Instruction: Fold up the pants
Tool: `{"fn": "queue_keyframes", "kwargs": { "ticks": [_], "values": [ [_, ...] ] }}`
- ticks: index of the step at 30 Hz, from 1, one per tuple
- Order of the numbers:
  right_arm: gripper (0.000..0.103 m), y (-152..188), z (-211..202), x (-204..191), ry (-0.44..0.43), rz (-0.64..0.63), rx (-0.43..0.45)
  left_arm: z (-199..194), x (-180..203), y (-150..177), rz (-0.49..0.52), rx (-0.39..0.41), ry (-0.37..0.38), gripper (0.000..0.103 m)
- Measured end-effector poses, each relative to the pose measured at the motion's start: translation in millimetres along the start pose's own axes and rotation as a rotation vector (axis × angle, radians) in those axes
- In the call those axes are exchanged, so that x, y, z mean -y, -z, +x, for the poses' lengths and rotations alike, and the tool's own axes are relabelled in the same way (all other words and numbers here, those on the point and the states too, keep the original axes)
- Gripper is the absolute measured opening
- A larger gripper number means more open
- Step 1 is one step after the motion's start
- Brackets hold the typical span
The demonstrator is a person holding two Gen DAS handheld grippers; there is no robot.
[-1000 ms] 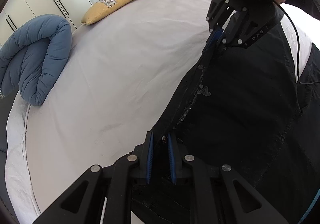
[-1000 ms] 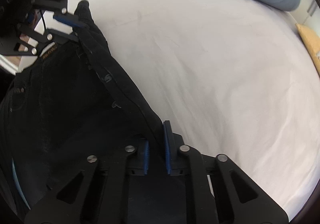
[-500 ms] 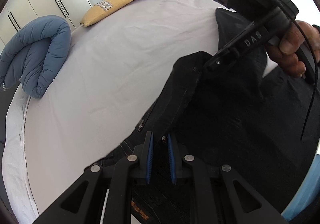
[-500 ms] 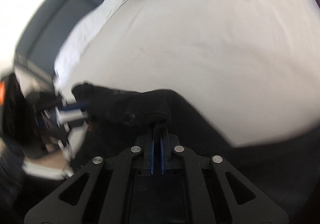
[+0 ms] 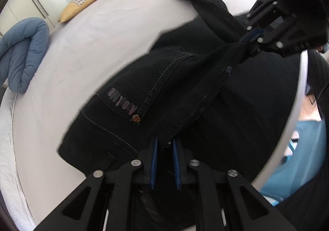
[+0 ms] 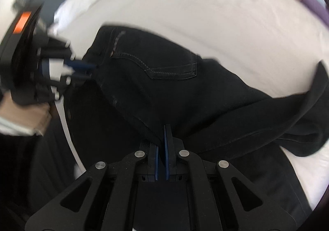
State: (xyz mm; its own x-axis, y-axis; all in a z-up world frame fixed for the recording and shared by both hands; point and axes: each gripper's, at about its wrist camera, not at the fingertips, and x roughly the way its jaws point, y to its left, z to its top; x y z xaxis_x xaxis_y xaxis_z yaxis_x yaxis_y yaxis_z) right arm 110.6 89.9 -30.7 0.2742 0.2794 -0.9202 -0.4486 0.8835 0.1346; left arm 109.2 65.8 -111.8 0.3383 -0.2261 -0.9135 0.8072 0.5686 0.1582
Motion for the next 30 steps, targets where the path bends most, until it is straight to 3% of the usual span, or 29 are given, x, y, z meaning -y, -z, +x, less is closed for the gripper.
{"fn": "queue_keyframes", "kwargs": {
  "ticks": [8,12,17,22,25,30],
  "values": [
    [0.003,58.9,15.0,-97.6,0.242,-0.241,-0.039,-7.7,27.7,47.0,0.050,-0.012,-0.002,0.015],
    [0.003,68.8,41.7,-142.4,0.413,-0.391,-0.046,-11.8,46.9,61.3,0.126,-0.012,-0.040,0.015],
    [0.003,112.3,61.2,-196.2,0.629,-0.660,-0.032,-16.6,68.9,74.9,0.199,-0.005,-0.113,0.015],
    [0.003,125.5,78.9,-208.4,0.670,-0.701,-0.039,-15.3,74.5,82.5,0.245,0.004,-0.147,0.015],
    [0.003,140.2,64.9,-193.5,0.679,-0.701,-0.042,-15.6,76.8,86.2,0.248,0.014,-0.157,0.015],
    [0.003,143.2,57.3,-205.8,0.675,-0.712,-0.039,-18.0,76.3,91.9,0.235,0.024,-0.152,0.015]
  ]
}}
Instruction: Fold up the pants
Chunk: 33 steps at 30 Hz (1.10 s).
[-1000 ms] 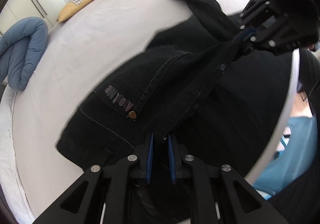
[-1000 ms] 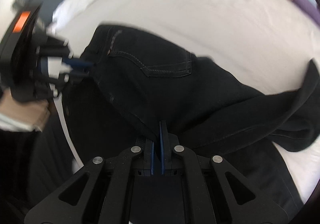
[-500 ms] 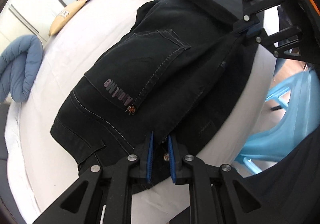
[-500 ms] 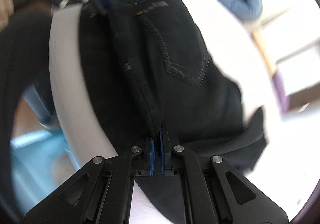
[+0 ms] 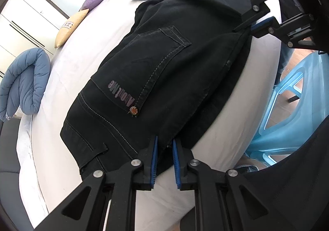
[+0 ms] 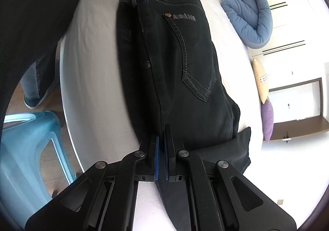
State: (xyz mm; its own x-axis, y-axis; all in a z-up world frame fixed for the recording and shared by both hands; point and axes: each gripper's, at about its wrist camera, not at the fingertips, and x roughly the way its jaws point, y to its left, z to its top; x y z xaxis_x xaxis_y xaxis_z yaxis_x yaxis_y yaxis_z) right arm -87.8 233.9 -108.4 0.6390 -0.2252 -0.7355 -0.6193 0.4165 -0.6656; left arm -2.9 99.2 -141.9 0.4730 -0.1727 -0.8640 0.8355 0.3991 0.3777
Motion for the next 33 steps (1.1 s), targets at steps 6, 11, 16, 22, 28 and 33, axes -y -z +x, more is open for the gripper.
{"fn": "queue_keyframes", "kwargs": {
  "ticks": [6,11,16,22,28,33],
  "values": [
    [0.003,0.5,3.1,-8.9,-0.030,0.016,-0.013,6.7,4.1,-0.2,-0.016,-0.007,0.001,0.015],
    [0.003,5.7,5.3,-7.6,-0.055,0.063,-0.010,1.4,-0.7,6.1,-0.039,-0.031,-0.016,0.052],
    [0.004,8.0,11.7,-4.0,-0.066,0.137,-0.007,-34.5,-24.2,3.6,-0.159,-0.008,0.008,0.060],
    [0.004,10.0,15.8,-4.3,-0.031,0.213,0.007,-47.0,-49.8,-52.8,-0.333,0.125,0.004,0.060],
    [0.010,20.8,9.4,7.1,-0.048,0.328,0.055,37.2,-37.1,-91.7,-0.399,-0.018,0.061,0.050],
    [0.072,61.0,-6.4,62.8,-0.248,0.648,0.101,47.0,-35.7,-77.4,-0.517,-0.022,0.094,0.049]
  ]
}}
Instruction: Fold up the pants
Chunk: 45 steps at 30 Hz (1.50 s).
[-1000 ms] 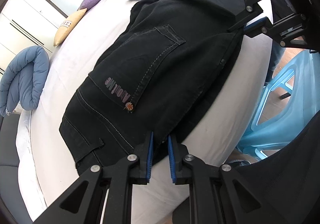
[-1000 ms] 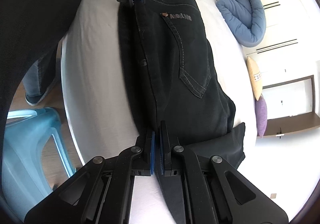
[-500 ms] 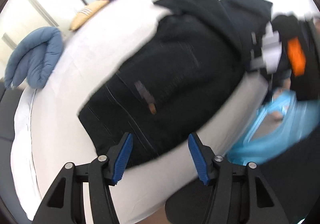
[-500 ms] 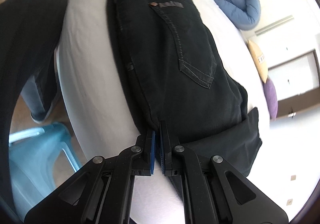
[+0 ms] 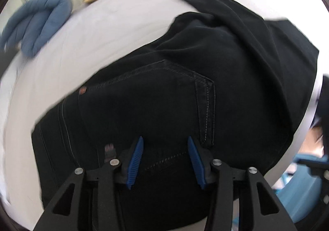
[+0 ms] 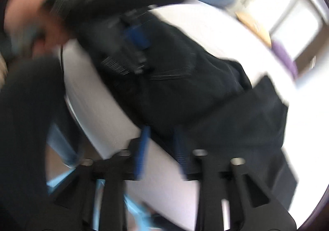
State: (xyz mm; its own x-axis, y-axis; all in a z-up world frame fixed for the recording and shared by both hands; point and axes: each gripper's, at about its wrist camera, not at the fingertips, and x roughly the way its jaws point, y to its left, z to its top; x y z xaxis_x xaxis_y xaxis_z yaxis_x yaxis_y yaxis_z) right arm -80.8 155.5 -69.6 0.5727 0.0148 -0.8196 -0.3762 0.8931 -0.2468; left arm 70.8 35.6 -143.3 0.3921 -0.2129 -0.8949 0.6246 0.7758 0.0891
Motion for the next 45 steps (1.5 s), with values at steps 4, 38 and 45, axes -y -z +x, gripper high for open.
{"fn": "queue_keyframes", "kwargs": {
  "ticks": [4,38,45],
  "values": [
    [0.094,-5.4,-17.2,95.5,-0.020,0.305,0.077,1.4,-0.2,7.1,-0.055,0.010,0.005,0.049],
    [0.005,-174.0,251.8,402.2,0.197,0.743,-0.311,6.2,0.0,7.1,-0.105,-0.001,-0.017,0.049],
    [0.004,-116.9,152.4,443.4,0.103,0.963,-0.034,6.1,-0.5,6.6,-0.110,-0.001,-0.020,0.049]
  ]
}}
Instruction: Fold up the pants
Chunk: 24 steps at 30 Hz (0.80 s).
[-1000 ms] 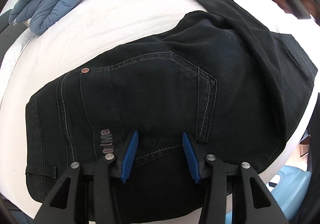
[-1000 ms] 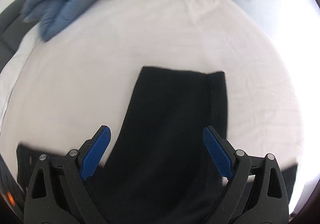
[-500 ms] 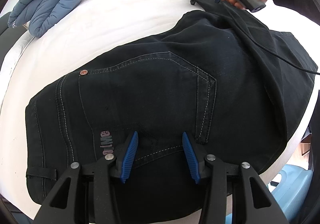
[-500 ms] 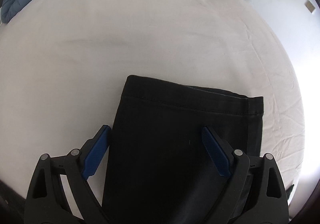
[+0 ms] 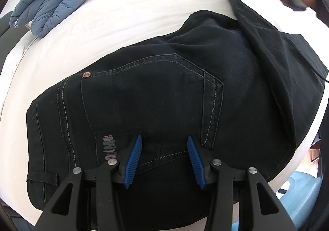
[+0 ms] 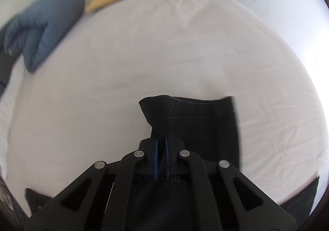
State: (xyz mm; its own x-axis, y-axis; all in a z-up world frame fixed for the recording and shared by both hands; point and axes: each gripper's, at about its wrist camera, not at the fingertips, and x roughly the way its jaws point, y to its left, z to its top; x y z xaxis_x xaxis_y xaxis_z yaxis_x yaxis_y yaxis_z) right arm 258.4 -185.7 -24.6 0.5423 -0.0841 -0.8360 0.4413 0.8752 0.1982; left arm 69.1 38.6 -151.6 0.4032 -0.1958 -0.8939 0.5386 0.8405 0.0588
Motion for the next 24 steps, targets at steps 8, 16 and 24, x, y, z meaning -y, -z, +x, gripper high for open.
{"fn": "queue_keyframes", "kwargs": {
  "ticks": [8,16,24],
  "values": [
    [0.004,85.9,-126.5,154.2,-0.112,0.368,0.224,0.4,-0.2,-4.5,-0.005,-0.020,-0.002,0.049],
    [0.004,180.3,-156.4,262.2,-0.122,0.668,0.293,3.5,-2.1,-17.8,-0.016,-0.067,0.003,0.049],
    [0.004,262.6,-113.0,311.9,-0.195,0.937,0.213,7.5,-0.7,-27.4,-0.030,-0.105,-0.017,0.050]
  ]
}}
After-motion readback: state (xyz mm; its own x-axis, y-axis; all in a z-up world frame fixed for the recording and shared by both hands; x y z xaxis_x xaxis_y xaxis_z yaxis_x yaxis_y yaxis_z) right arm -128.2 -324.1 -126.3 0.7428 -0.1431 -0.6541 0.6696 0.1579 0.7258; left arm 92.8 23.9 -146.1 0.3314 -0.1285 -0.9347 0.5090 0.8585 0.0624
